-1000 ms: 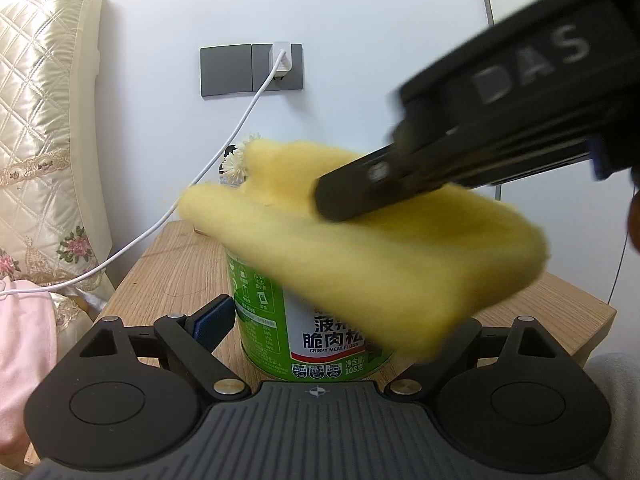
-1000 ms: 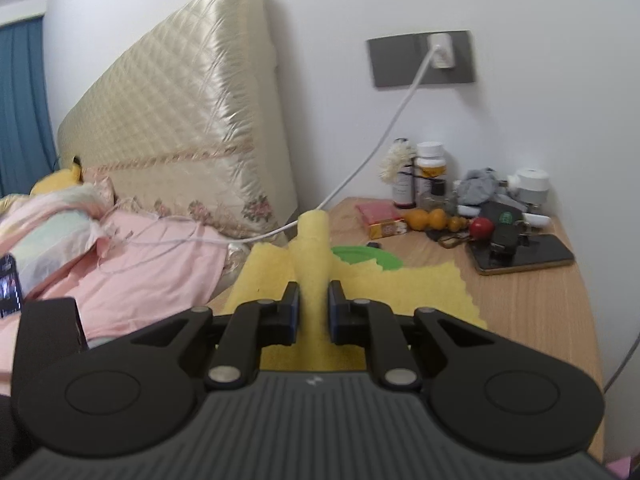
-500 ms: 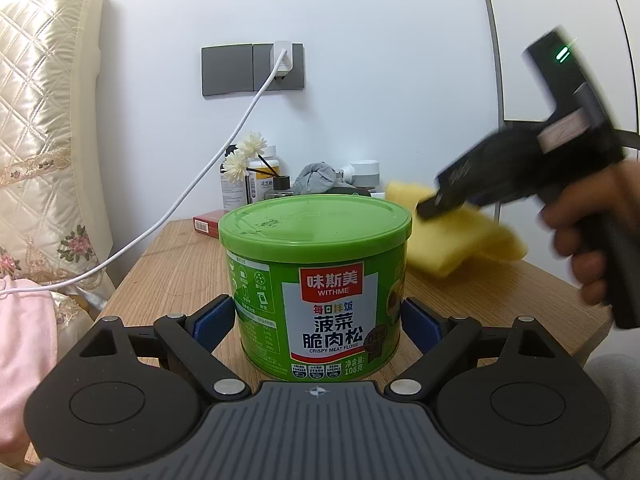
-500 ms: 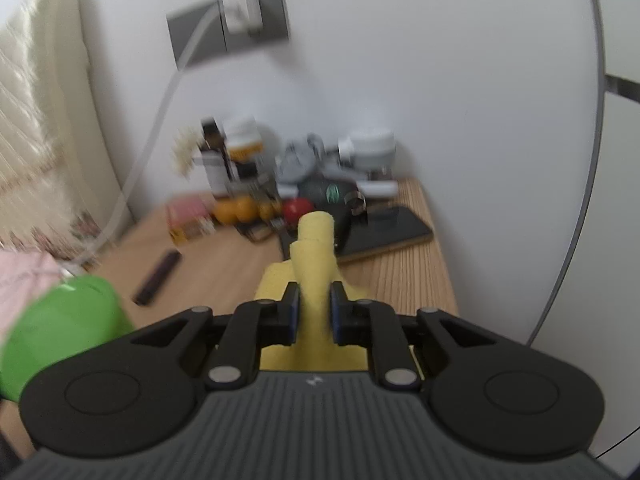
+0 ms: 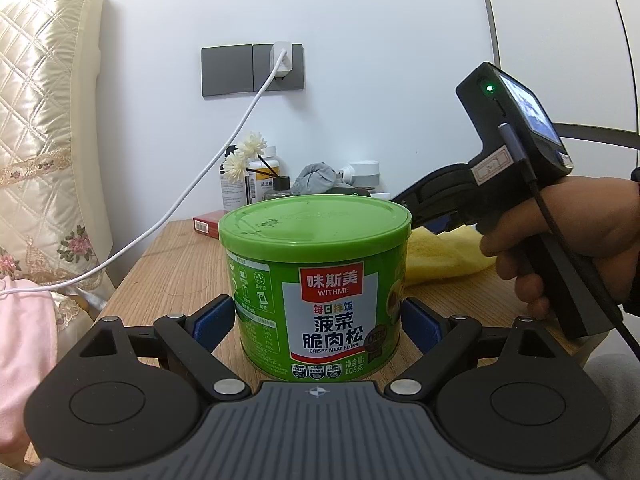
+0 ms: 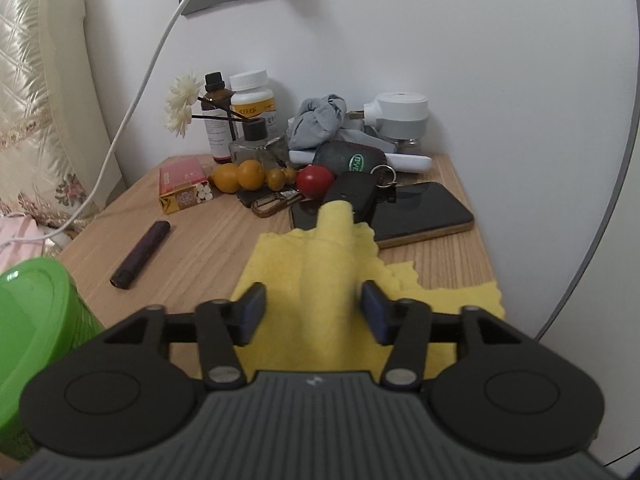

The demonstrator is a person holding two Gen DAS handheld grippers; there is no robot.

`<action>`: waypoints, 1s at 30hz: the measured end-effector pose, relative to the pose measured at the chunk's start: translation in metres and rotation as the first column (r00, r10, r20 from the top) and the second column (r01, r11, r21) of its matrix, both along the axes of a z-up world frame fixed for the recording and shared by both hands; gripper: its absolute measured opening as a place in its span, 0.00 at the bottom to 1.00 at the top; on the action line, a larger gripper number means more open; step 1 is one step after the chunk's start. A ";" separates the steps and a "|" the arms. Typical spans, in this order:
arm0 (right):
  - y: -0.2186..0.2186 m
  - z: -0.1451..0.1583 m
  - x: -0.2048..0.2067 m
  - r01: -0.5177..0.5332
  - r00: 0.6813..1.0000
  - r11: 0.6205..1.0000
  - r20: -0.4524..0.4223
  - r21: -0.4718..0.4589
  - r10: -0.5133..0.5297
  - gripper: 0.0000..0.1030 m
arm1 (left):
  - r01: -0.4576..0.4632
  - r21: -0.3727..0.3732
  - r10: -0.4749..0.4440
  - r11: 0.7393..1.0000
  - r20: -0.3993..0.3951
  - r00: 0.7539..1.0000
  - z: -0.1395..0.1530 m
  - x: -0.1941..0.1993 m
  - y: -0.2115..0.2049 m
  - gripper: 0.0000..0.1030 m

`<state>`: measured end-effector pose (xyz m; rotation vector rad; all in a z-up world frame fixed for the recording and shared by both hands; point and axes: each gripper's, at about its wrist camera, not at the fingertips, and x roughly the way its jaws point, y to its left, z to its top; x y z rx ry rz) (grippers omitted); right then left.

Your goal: Clean container

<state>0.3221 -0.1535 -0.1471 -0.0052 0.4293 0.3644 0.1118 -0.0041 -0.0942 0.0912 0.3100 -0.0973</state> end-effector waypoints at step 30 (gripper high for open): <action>0.020 -0.003 0.032 -0.045 0.999 0.991 -0.024 -0.123 0.043 1.00 | -0.014 0.008 0.014 1.000 -0.001 1.000 -0.003 -0.006 -0.008 0.90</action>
